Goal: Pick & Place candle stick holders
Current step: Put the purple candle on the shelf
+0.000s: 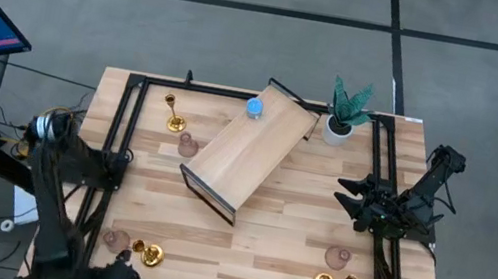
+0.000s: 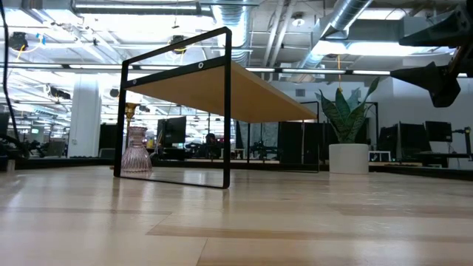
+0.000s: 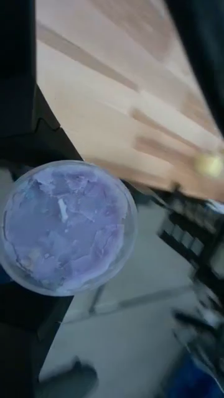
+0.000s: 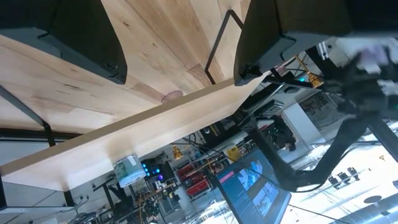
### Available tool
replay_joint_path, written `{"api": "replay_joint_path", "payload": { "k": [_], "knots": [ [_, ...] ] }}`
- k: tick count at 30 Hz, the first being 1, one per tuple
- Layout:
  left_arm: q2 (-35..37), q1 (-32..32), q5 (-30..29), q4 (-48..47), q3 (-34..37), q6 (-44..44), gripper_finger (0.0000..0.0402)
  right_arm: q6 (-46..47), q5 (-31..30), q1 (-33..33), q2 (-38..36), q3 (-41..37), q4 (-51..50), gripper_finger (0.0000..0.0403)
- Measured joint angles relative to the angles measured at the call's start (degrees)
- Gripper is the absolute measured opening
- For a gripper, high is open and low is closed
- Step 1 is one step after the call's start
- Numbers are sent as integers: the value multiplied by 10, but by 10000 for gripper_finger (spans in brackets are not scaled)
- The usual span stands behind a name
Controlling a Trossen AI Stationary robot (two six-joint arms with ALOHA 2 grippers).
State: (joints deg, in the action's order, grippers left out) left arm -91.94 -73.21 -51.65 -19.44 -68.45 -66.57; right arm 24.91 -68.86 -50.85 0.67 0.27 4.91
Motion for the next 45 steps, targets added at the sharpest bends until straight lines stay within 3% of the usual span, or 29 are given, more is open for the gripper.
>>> {"api": "replay_joint_path", "payload": {
  "k": [7,13,18,22,24,27,35,40,45],
  "knots": [
    [130,0,-22,76,-1,136,244,0,0,0,0,0,0,286],
    [228,8,-165,79,-1,283,245,0,0,0,0,0,0,286],
    [288,60,-313,79,-1,413,245,0,0,0,0,0,0,286],
    [326,159,-338,79,-1,498,246,0,0,0,0,0,0,286],
    [342,223,-320,79,-1,529,246,0,0,0,0,0,0,286],
    [355,337,-248,80,-1,551,246,0,0,0,0,0,0,286],
    [289,640,67,78,-1,511,246,0,0,0,0,0,0,286],
    [213,723,178,65,-1,491,246,0,0,0,0,0,0,286],
    [155,742,198,3,0,467,246,0,0,0,0,0,0,286]
  ]
}}
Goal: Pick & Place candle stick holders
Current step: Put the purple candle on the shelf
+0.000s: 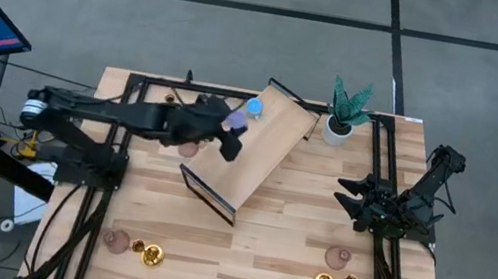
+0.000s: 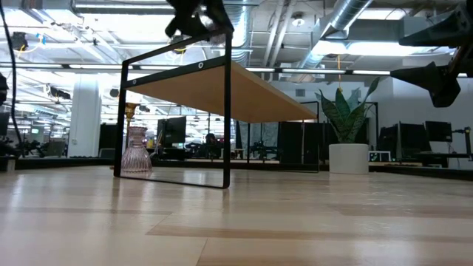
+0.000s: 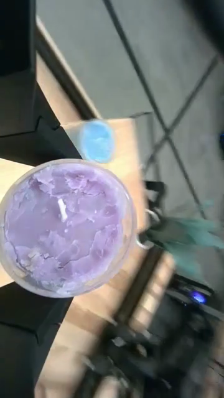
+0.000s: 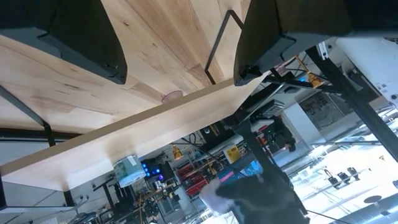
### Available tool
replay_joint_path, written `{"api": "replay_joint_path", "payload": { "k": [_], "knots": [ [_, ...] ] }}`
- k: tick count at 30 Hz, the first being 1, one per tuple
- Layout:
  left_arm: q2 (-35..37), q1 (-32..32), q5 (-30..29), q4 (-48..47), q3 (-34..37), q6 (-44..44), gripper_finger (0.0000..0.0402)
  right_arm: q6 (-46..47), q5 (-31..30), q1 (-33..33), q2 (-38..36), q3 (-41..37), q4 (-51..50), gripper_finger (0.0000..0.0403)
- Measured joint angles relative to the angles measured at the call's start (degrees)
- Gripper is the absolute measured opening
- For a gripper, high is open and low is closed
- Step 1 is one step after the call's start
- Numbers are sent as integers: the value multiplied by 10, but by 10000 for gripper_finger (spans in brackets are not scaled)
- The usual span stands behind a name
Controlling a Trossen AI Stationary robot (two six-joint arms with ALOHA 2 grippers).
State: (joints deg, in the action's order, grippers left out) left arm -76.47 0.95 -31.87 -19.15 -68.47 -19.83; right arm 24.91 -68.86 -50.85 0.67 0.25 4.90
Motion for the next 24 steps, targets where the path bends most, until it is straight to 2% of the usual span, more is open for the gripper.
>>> {"api": "replay_joint_path", "payload": {
  "k": [9,14,17,24],
  "knots": [
    [-74,44,33,-5,0,-2,246,0,0,0,0,0,-2,286],
    [-94,82,42,-17,0,11,246,0,0,0,0,0,-2,286],
    [-101,99,73,-14,0,26,246,0,0,0,0,0,-2,286],
    [-123,113,79,-12,0,46,246,0,0,0,0,0,-2,286]
  ]
}}
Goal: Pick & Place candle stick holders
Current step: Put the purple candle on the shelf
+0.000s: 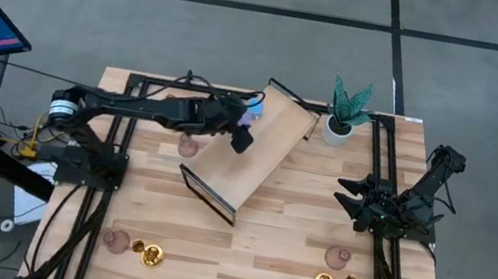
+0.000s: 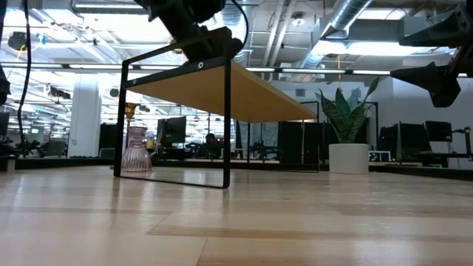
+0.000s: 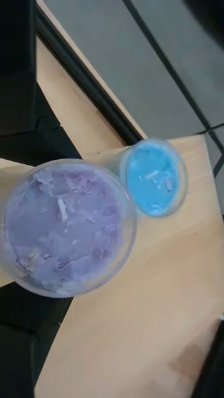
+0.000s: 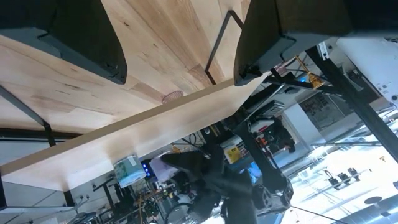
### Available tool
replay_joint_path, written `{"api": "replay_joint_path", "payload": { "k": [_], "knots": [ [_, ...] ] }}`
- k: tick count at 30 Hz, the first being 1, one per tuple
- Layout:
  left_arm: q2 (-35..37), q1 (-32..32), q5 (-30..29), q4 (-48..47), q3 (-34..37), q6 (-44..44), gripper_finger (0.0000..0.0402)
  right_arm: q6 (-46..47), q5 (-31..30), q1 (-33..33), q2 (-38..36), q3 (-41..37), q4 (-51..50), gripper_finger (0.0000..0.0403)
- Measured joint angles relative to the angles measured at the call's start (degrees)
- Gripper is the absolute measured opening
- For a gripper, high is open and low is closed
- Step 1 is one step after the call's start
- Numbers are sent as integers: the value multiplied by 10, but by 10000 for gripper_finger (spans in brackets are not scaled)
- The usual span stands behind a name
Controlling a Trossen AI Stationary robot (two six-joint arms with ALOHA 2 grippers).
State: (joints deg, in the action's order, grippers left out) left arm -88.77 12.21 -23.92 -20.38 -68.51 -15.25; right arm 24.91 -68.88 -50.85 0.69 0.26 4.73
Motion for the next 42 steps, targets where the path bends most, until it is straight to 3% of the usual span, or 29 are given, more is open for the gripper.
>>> {"api": "replay_joint_path", "payload": {
  "k": [31,34,38,42],
  "knots": [
    [-32,61,17,80,0,89,246,0,0,0,0,0,0,286],
    [-32,72,40,85,0,89,246,0,0,0,0,0,0,286],
    [-24,66,74,64,0,86,246,0,0,0,0,0,0,286],
    [-4,29,73,-2,4,91,246,0,0,0,0,0,0,286]
  ]
}}
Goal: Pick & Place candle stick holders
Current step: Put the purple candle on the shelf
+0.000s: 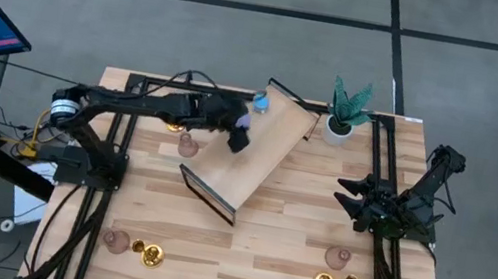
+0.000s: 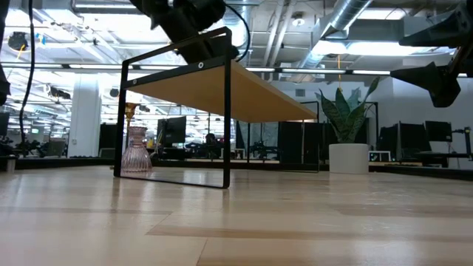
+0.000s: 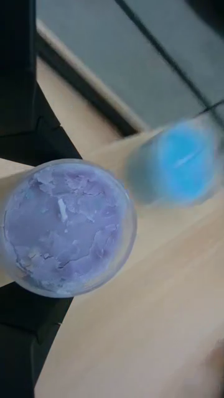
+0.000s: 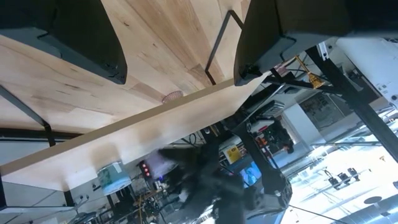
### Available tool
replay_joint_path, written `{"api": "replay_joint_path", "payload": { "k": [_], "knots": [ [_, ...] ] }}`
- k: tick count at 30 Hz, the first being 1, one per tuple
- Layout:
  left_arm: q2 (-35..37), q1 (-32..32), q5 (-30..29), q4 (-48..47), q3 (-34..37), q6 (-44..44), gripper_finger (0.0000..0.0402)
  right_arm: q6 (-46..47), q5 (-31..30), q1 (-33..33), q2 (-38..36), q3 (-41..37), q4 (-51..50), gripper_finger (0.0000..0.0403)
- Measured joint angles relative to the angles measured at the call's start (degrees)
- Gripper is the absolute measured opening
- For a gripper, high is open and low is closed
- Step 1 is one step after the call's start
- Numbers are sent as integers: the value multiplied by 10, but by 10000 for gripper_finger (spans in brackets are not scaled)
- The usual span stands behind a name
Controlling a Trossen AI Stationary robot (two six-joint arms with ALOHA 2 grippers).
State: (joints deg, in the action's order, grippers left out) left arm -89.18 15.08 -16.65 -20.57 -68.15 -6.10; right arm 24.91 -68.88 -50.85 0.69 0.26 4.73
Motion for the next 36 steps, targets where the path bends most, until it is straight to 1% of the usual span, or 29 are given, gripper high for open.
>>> {"api": "replay_joint_path", "payload": {
  "k": [3,7,10,14,17,19,22,31,36],
  "knots": [
    [25,-32,-9,-2,19,12,246,0,0,0,0,0,0,286],
    [66,-67,-50,12,52,14,246,0,0,0,0,0,0,286],
    [89,-68,-53,21,89,-2,246,0,0,0,0,0,0,286],
    [114,-60,-56,59,136,-28,246,0,0,0,0,0,0,286],
    [123,-55,-39,97,157,-32,246,0,0,0,0,0,0,286],
    [123,-54,-29,114,157,-32,246,0,0,0,0,0,0,286],
    [122,-54,-25,113,157,-31,246,0,0,0,0,0,0,286],
    [111,-53,-26,112,157,-31,239,0,0,0,0,0,0,286],
    [111,-53,-26,112,157,-31,242,0,0,0,0,0,0,286]
  ]
}}
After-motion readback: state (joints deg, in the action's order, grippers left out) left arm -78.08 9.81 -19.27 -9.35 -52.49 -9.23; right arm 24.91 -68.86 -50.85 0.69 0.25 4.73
